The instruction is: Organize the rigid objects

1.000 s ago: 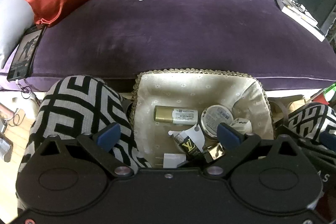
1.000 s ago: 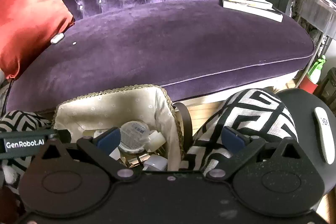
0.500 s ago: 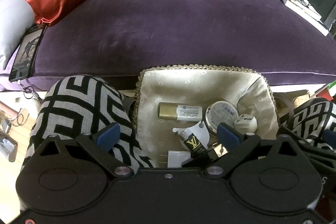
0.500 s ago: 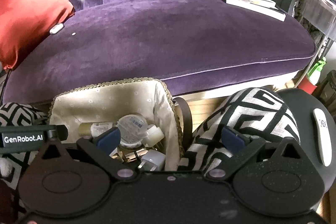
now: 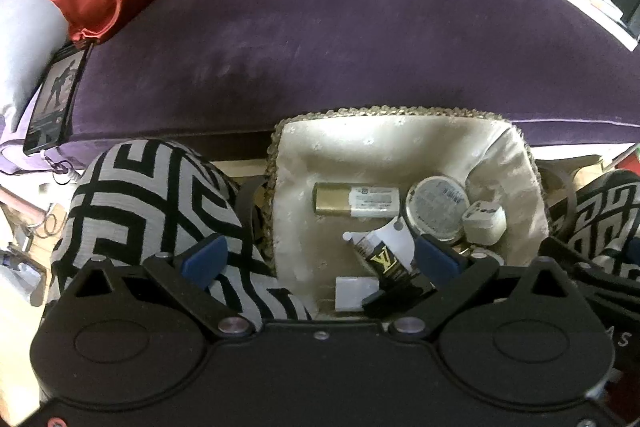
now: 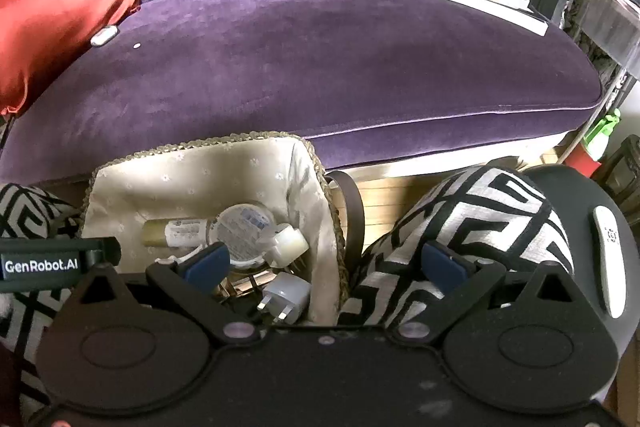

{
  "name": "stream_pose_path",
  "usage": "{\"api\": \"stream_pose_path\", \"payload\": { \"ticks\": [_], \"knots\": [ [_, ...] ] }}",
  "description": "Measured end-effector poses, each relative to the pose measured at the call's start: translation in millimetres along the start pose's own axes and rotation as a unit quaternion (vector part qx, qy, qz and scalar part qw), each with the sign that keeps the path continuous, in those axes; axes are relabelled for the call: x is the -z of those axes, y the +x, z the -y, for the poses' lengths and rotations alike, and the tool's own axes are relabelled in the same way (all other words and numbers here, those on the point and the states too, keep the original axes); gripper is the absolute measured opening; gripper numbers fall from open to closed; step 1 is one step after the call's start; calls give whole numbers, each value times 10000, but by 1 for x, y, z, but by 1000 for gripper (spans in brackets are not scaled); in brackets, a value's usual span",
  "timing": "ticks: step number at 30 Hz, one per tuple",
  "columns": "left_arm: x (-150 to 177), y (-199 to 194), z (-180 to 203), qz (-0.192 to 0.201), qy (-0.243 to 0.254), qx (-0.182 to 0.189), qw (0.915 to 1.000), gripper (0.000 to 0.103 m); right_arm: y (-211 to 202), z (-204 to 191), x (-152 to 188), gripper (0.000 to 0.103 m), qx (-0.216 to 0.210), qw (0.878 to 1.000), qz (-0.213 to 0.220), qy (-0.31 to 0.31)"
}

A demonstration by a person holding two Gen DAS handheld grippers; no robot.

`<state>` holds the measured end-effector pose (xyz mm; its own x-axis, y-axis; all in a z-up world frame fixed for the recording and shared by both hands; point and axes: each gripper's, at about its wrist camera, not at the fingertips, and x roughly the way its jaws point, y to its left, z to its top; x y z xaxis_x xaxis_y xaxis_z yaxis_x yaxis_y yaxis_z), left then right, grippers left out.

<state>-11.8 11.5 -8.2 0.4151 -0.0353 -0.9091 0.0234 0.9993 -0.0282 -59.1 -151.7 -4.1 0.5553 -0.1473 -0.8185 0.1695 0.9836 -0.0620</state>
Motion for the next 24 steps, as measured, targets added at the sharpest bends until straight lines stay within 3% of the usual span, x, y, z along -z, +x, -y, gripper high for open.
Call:
{"api": "stream_pose_path", "payload": {
  "ticks": [24],
  "knots": [
    [4,9,-1,-267,74,-207,9994,97,7,15,0,103,44,9993,-157,337]
  ]
}}
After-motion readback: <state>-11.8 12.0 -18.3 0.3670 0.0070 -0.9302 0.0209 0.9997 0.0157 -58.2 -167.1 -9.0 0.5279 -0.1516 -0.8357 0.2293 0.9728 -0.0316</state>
